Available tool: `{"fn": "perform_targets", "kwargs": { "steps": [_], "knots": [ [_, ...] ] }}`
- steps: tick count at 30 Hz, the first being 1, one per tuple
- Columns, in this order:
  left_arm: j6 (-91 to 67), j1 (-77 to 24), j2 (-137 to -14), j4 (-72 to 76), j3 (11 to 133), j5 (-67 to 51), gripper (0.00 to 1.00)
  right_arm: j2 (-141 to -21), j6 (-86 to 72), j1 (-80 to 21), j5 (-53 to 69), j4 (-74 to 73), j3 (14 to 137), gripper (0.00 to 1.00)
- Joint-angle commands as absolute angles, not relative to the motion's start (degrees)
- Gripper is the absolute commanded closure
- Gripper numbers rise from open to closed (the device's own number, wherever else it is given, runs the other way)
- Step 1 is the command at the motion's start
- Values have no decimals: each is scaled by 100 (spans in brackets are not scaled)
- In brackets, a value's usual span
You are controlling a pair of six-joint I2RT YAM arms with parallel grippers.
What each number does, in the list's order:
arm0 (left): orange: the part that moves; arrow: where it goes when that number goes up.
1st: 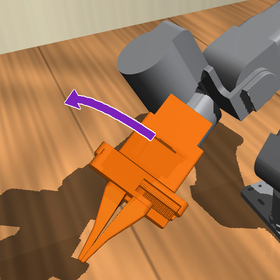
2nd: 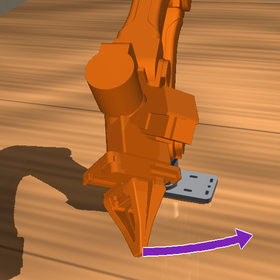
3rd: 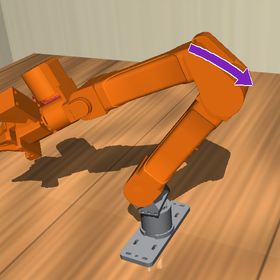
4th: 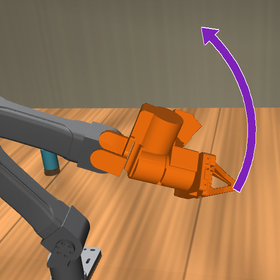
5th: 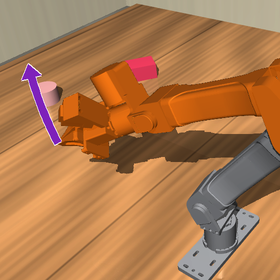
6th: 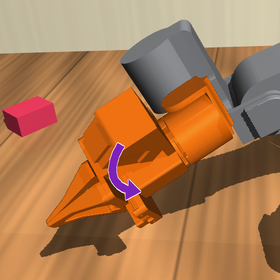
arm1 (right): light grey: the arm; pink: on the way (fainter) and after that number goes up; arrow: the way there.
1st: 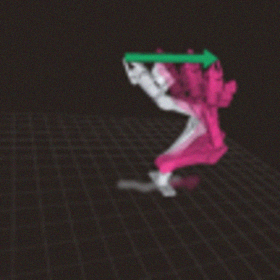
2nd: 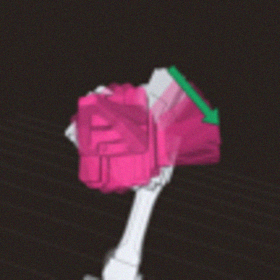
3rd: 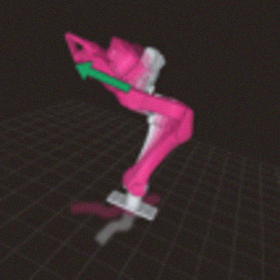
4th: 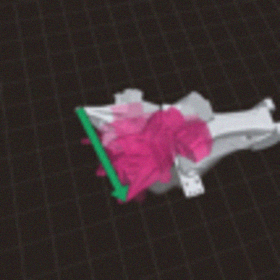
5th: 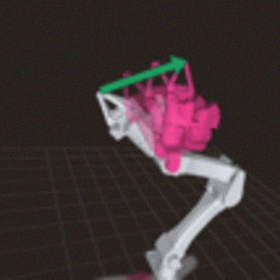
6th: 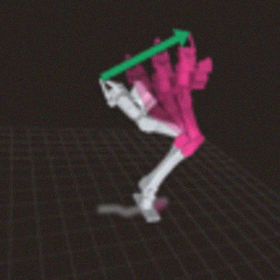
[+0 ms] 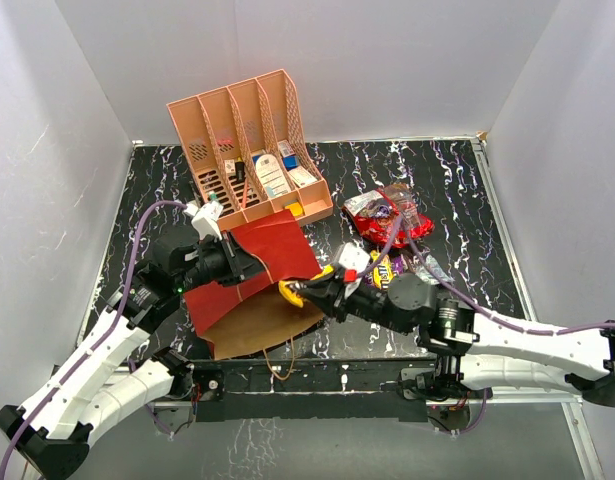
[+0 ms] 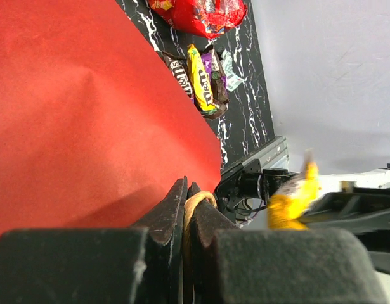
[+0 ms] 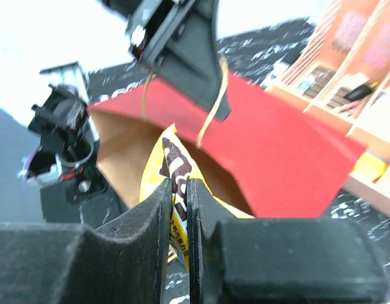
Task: Take the snacks out of the paper bag
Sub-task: Place the snack at the center of the board.
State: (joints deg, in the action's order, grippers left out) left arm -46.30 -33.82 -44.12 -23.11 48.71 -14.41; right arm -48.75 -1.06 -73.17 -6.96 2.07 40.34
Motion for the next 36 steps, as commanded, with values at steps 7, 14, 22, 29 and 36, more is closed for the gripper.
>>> {"fn": "perform_targets", "kwargs": {
  "steps": [7,14,22,29,36],
  "knots": [
    [-4483,-3368,-4318,-2537,5055,-1327,100,-4698,325,-7312,-3533,528,5040,93],
    [-4452,-3371,-4283,-2584,5066,-1330,100,-4774,-384,-6675,-5610,461,4471,93],
    [-4455,-3368,-4255,-2606,5076,-1353,100,-4847,-3581,-4604,-4690,-1183,3704,93],
    [-4499,-3366,-4231,-2630,5100,-1373,100,-6112,-5582,-3468,-3966,-2256,4023,93],
    [-4529,-3369,-4196,-2596,5045,-1403,100,-6553,-6311,-3364,-4465,-2437,3918,92]
  ]
}}
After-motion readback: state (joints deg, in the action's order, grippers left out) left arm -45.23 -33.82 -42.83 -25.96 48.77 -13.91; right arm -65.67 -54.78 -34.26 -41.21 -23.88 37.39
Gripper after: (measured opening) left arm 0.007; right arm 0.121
